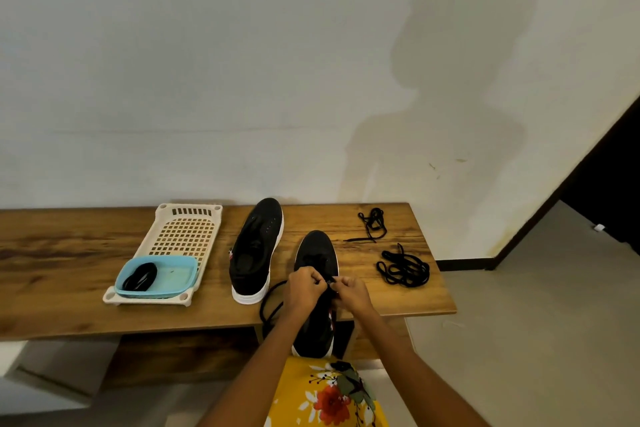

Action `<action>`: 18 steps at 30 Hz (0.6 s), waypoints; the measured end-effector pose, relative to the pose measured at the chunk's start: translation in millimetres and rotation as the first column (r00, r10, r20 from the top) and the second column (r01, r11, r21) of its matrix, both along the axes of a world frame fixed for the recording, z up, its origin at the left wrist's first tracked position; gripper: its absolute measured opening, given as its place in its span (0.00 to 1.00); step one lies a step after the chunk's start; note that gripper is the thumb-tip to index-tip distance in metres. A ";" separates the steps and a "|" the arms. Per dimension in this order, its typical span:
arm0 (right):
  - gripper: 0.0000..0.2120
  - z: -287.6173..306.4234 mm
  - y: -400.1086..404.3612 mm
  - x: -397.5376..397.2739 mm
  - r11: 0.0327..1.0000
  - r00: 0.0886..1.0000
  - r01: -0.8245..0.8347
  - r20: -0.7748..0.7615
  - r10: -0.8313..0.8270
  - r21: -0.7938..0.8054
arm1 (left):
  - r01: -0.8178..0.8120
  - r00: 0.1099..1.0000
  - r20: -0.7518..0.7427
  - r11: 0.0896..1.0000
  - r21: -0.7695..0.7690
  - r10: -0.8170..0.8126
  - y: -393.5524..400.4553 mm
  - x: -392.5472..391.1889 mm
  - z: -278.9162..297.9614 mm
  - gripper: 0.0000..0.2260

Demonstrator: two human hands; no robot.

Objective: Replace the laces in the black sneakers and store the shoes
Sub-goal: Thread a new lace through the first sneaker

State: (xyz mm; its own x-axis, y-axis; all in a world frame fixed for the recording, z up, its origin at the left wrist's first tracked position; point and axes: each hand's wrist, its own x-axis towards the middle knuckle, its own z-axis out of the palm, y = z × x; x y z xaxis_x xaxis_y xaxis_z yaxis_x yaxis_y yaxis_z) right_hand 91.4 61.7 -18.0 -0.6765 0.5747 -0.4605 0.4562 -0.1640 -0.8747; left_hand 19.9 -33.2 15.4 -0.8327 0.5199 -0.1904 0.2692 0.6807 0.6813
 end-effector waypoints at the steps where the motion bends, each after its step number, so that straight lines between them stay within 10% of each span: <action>1: 0.11 -0.1 1.0 -0.2 1.000 1.000 -0.008 -0.003 0.008 0.002 | 0.008 1.000 -0.015 1.000 -0.009 -0.008 0.6 0.2 0.3 0.03; 18: 0.11 -4.4 9.1 7.8 0.996 0.995 -0.061 -0.085 0.056 -0.060 | 0.073 0.997 -0.040 0.995 0.063 -0.071 1.2 -3.8 -5.2 0.06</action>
State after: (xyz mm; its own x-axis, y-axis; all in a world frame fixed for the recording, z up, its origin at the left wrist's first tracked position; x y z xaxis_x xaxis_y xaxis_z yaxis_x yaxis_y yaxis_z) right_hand 99.2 70.7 -22.4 -0.7459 0.5044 -0.4350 0.3925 -0.1949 -0.8989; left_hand 16.2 -32.0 10.1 -0.7987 0.5888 -0.1240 0.3420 0.6137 0.7116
